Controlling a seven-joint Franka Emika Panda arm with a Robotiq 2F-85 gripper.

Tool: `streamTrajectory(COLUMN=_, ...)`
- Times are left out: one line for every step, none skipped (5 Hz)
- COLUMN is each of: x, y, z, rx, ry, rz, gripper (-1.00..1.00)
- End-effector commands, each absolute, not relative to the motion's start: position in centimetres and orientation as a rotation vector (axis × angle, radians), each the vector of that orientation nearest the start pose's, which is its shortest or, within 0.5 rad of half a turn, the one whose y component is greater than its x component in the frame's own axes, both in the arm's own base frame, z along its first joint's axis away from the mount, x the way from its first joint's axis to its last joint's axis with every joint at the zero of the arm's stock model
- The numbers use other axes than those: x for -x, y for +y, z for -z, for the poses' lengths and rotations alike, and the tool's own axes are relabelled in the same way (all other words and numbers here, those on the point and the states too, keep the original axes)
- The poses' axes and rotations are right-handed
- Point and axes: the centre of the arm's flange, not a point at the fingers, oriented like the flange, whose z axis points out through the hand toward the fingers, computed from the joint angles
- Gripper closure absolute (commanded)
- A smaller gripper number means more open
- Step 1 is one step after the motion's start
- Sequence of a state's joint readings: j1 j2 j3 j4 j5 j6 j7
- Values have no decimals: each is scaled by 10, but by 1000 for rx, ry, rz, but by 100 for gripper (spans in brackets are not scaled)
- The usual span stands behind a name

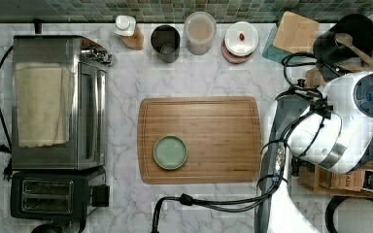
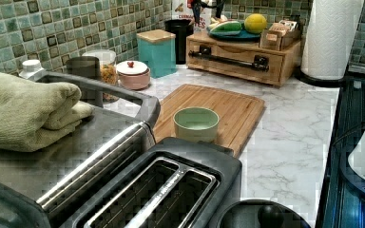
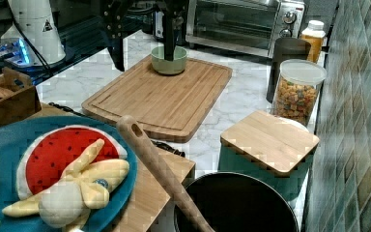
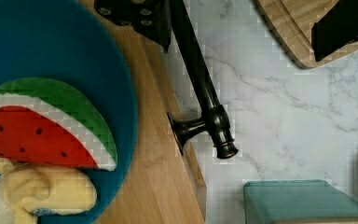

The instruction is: Open the drawer.

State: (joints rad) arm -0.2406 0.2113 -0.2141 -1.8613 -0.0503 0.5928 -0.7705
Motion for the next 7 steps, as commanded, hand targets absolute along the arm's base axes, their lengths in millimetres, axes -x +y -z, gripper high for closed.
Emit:
streamTrajectory(x=-553, y=-251, z=-394, rx=3326, ry=479, rz=19, gripper=-100)
streamTrajectory(x=-531, y=-267, z=-373, rx=3289, ry=458, rz=69, gripper=-100)
streamTrajectory(x=-520, y=-266, z=-356, rx=3278, ry=473, rz=113, gripper=-100)
streamTrajectory(x=-514, y=-261, z=-335, rx=3250, ry=523, rz=118, gripper=-100)
streamTrajectory(x=-510, y=-267, z=-314, rx=3257, ry=477, rz=120, gripper=-100)
streamTrajectory(x=-506, y=-270, z=-286, rx=3293, ry=460, rz=114, gripper=-100)
streamTrajectory(x=-507, y=-281, z=-275, rx=3336, ry=434, rz=129, gripper=-100)
